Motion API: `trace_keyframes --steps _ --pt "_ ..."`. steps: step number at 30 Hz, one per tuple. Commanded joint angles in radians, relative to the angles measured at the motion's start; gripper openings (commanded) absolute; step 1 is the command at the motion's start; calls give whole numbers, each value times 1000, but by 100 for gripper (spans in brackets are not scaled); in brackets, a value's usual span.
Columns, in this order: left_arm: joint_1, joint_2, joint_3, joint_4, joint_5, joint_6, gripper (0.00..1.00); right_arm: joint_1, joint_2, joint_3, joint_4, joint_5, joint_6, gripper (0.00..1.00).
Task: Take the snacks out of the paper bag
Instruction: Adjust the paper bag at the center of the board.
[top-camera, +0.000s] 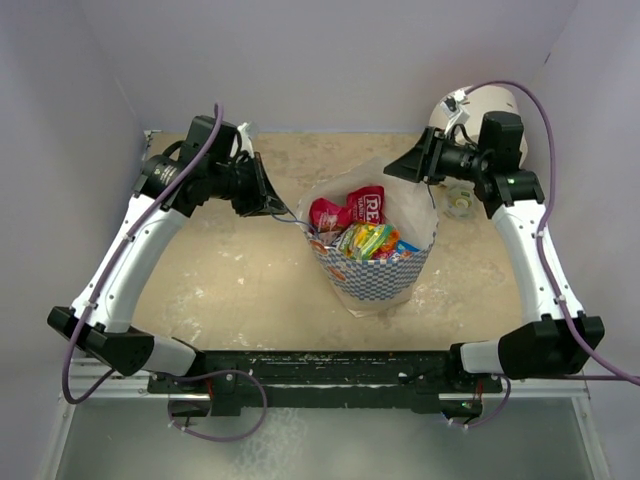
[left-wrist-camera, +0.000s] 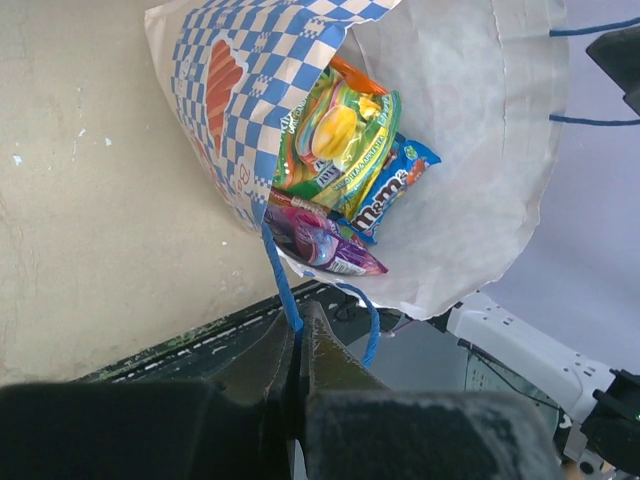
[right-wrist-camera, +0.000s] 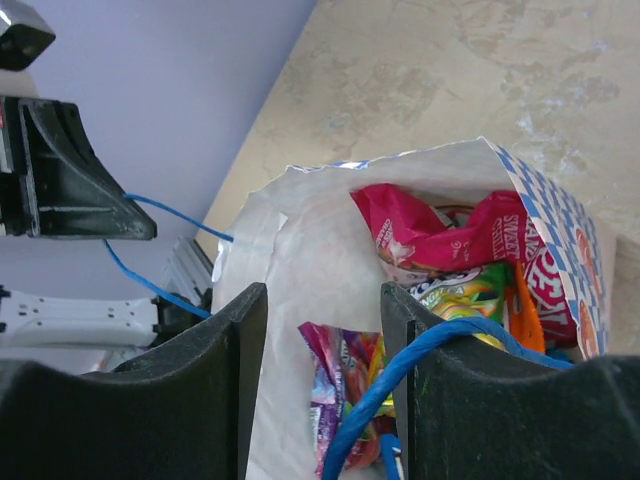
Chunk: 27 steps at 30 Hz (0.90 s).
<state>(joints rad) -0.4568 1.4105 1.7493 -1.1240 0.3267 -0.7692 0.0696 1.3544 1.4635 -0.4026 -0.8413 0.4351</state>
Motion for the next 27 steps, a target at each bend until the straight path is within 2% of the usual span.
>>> trace_keyframes --steps 1,6,10,15,19,22,27 --pt "15 -17 66 59 57 31 0 -4 -65 -30 64 34 140 53" --pt "15 -38 16 78 84 14 0 -4 -122 -148 196 -1 275 55" --pt "15 -52 1 78 87 9 0 -4 -130 -134 205 6 321 53" --pt "15 -58 2 70 88 17 0 -4 -142 -44 118 83 263 31" --pt "15 -29 30 81 128 28 0 -4 -157 -18 126 122 261 0" --pt "15 11 90 85 163 42 0 -5 -157 43 116 151 240 0" --pt "15 82 148 142 267 44 0 -5 -142 215 -45 294 117 0"
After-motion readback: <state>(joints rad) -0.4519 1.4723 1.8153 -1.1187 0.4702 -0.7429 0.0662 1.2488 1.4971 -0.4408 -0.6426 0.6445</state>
